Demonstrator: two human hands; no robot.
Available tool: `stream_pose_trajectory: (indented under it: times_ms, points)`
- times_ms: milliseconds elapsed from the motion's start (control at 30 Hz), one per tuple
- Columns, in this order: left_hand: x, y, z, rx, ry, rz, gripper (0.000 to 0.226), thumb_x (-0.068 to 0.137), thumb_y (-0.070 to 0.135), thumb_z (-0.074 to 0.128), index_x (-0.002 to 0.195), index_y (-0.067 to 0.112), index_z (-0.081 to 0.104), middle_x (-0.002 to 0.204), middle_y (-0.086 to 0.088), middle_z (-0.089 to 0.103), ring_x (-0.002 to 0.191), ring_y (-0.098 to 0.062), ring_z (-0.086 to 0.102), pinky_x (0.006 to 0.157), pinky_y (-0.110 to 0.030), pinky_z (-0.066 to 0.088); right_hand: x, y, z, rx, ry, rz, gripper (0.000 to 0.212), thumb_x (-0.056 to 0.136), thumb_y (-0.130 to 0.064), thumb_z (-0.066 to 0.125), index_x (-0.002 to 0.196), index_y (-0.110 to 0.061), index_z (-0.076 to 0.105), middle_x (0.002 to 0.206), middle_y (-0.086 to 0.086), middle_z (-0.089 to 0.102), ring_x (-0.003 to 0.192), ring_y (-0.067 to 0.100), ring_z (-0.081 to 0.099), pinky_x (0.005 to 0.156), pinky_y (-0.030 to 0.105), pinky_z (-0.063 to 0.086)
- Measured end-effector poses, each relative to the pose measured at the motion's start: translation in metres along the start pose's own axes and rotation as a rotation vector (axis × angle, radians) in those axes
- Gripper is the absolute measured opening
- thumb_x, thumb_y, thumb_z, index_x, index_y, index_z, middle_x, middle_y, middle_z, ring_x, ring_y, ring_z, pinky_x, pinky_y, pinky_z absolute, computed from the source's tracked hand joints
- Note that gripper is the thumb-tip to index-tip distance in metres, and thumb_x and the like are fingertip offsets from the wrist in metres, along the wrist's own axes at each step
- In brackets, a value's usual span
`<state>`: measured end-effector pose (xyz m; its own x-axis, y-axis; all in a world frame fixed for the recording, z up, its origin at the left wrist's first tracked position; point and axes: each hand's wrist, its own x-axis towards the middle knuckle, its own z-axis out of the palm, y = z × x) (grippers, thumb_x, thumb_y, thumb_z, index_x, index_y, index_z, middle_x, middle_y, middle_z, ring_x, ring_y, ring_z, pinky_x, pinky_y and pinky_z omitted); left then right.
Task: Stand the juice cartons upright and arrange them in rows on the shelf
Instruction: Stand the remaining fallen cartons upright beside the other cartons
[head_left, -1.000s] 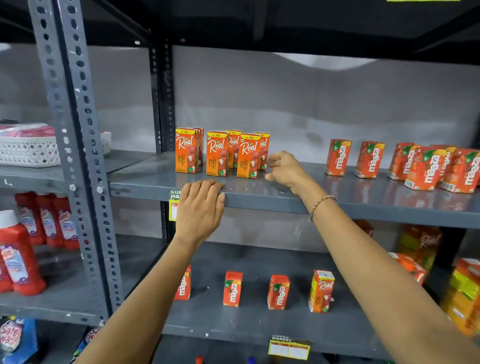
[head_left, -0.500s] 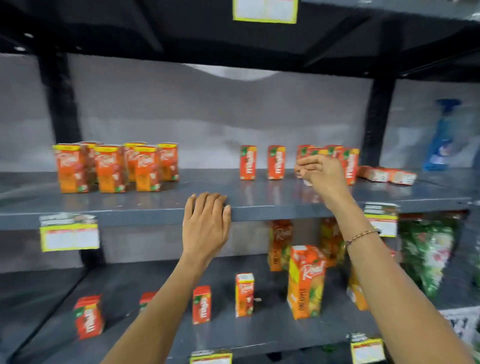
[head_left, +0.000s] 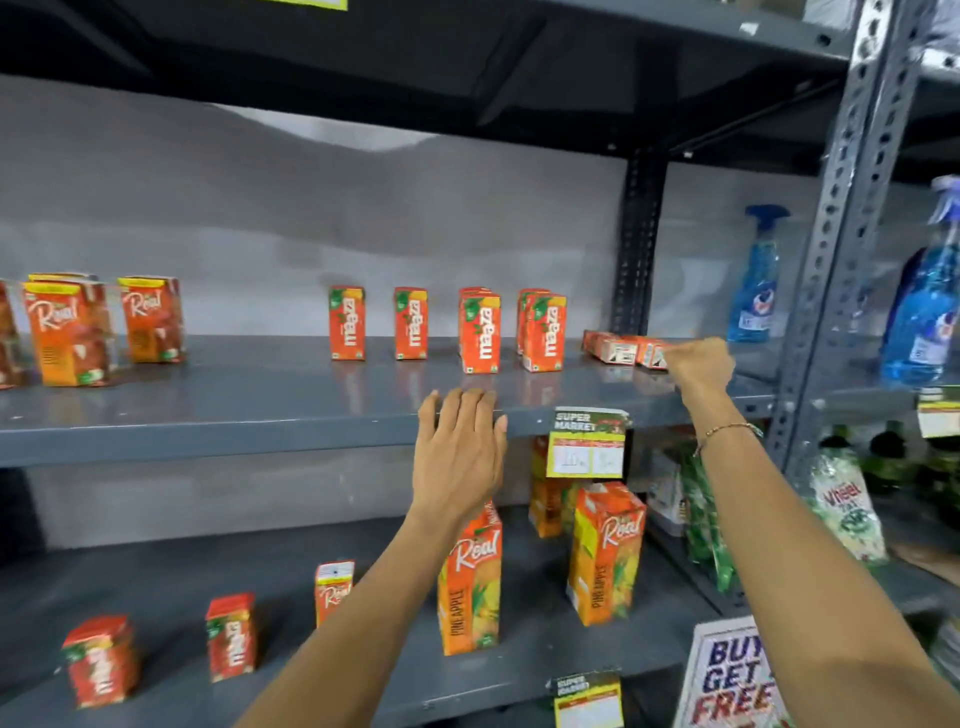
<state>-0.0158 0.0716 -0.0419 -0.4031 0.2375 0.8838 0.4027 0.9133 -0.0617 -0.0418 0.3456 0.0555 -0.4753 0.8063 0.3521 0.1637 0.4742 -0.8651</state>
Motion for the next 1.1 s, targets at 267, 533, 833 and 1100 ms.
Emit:
stream_pose_trajectory:
  times_ms: [267, 533, 833, 1100]
  points:
    - [0.006, 0.020, 0.016, 0.025, 0.028, 0.018, 0.036, 0.095, 0.029, 0.037, 0.113, 0.011, 0.063, 0.113, -0.005, 0.066, 0.104, -0.024, 0.061, 0.098, -0.044, 0.041, 0.038, 0.000, 0.005, -0.061, -0.264, -0.028, 0.038, 0.090, -0.024, 0.052, 0.112, 0.006, 0.060, 0.120, 0.023, 0.063, 0.110, 0.034, 0.060, 0.080, 0.034, 0.044]
    - [0.004, 0.019, 0.024, 0.032, 0.093, 0.014, 0.033, 0.095, 0.028, 0.039, 0.113, 0.011, 0.061, 0.113, -0.005, 0.064, 0.103, -0.024, 0.059, 0.097, -0.040, 0.034, 0.039, 0.011, 0.009, -0.021, -0.271, -0.118, 0.025, 0.087, -0.016, 0.059, 0.100, 0.005, 0.063, 0.108, 0.024, 0.066, 0.089, 0.033, 0.063, 0.066, 0.027, 0.039]
    - [0.004, 0.005, 0.002, 0.043, -0.041, 0.047, 0.038, 0.096, 0.028, 0.036, 0.116, 0.009, 0.062, 0.115, -0.006, 0.066, 0.106, -0.025, 0.061, 0.097, -0.042, 0.043, 0.028, 0.014, -0.011, 0.289, -0.450, 0.037, 0.057, 0.077, -0.003, 0.071, 0.127, 0.004, 0.043, 0.124, 0.019, 0.061, 0.112, 0.029, 0.060, 0.092, 0.043, 0.052]
    - [-0.024, -0.110, -0.048, 0.155, -0.063, -0.099, 0.040, 0.096, 0.032, 0.032, 0.108, 0.009, 0.063, 0.107, -0.009, 0.067, 0.100, -0.028, 0.062, 0.097, -0.043, 0.038, -0.092, -0.033, -0.012, 0.327, -0.705, -0.209, 0.029, 0.073, -0.015, 0.077, 0.094, -0.018, 0.058, 0.106, 0.003, 0.066, 0.102, 0.022, 0.061, 0.094, 0.043, 0.049]
